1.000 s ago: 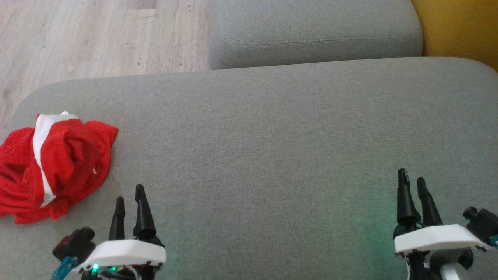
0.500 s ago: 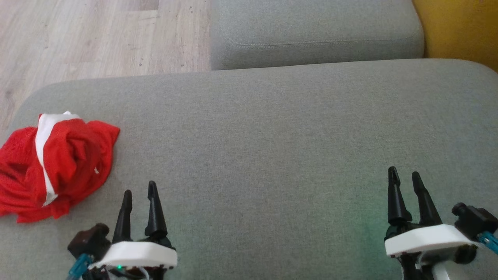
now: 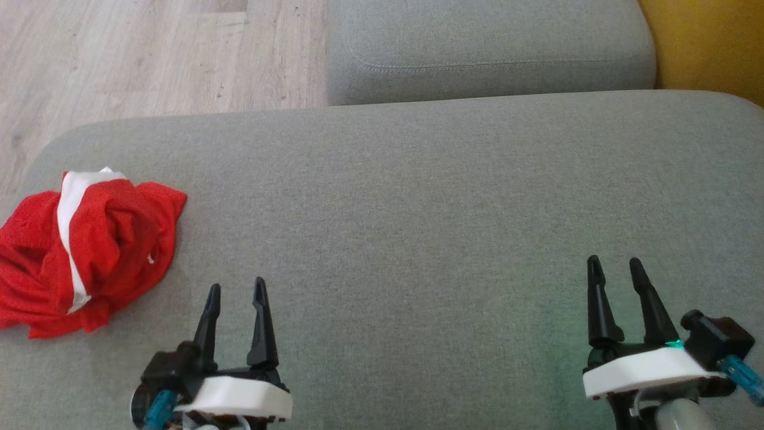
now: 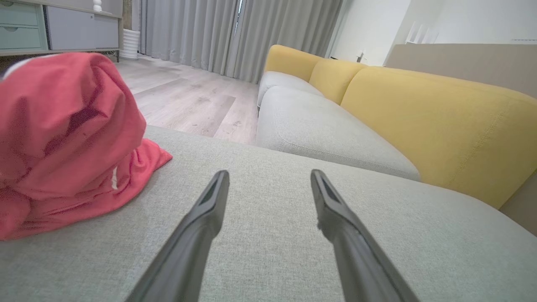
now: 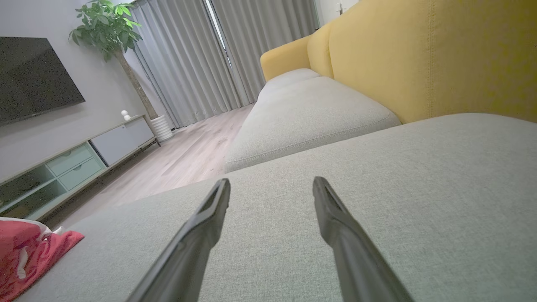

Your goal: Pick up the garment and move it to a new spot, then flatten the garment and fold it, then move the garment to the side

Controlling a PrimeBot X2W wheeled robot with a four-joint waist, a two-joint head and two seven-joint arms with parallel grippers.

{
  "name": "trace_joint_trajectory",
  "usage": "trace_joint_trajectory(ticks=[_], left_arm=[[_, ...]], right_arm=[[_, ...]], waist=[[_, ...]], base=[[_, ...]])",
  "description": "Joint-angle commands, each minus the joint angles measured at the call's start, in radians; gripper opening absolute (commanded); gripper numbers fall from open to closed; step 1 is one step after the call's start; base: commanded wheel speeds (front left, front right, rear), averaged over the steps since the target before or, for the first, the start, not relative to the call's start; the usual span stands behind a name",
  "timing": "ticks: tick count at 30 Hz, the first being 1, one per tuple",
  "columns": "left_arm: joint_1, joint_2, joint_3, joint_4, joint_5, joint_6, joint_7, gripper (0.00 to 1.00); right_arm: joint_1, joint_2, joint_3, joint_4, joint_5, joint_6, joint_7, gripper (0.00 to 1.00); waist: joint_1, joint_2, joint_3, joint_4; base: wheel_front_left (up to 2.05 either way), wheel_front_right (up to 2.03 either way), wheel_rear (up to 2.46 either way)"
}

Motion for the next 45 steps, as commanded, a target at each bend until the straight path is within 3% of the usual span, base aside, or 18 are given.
trace_joint_trajectory(ticks=[1,17,37,45], left_arm=[[-0.046,0.004,0.019,-0.038,0.027,0.005,-0.013,1.0],[-0.049,0.005,-0.015,-0.024,0.192,0.015,-0.06,1.0],[-0.044,0.005,-0.01,-0.008,0.19,0.02,-0.06,1.0],[-0.053,0.005,-0.018,-0.013,0.189,0.032,-0.06,1.0]], right_arm=[[-0.011,-0.008,0.028,-0.04,-0.028,0.0,-0.015,1.0],[0.003,-0.009,0.025,-0.025,-0.198,0.0,-0.061,1.0],[0.011,-0.009,0.014,0.006,-0.181,0.0,-0.061,1.0],[0.02,-0.009,0.007,-0.002,-0.197,0.0,-0.061,1.0]], waist=[[0.0,0.0,0.0,0.0],[0.0,0.0,0.003,0.005],[0.0,0.0,-0.01,0.001],[0.0,0.0,-0.006,0.034]], base=[[0.0,0.0,0.0],[0.0,0.0,0.0],[0.0,0.0,0.0],[0.0,0.0,0.0]])
